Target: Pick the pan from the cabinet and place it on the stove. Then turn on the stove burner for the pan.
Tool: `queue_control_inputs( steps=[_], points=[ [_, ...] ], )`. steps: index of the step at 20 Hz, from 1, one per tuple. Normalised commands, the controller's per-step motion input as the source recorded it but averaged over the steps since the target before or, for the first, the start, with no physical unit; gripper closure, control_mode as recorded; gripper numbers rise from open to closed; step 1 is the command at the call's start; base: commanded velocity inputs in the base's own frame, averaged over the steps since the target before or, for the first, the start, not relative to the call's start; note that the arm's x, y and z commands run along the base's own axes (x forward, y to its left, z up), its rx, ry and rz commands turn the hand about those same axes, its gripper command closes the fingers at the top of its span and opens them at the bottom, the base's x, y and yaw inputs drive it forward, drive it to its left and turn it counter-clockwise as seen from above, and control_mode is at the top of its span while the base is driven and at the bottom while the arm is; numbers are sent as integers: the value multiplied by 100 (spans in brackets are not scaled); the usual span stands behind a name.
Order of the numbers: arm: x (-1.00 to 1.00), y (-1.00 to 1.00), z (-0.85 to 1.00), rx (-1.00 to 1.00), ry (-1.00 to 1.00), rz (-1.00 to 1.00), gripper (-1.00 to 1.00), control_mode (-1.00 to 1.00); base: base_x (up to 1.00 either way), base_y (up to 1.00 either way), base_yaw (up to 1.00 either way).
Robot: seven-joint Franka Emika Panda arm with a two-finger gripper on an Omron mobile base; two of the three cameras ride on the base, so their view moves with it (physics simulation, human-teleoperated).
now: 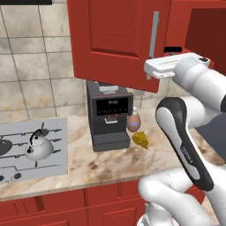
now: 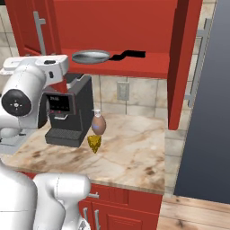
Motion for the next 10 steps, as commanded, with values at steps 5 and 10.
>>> queue_control_inputs(
  steps=[5,10],
  points=[
    [-32,-54,22,0,1,1,-100,-100,0,0,0],
    [-28,-54,13,1,4,3,-100,-100,0,0,0]
  ],
)
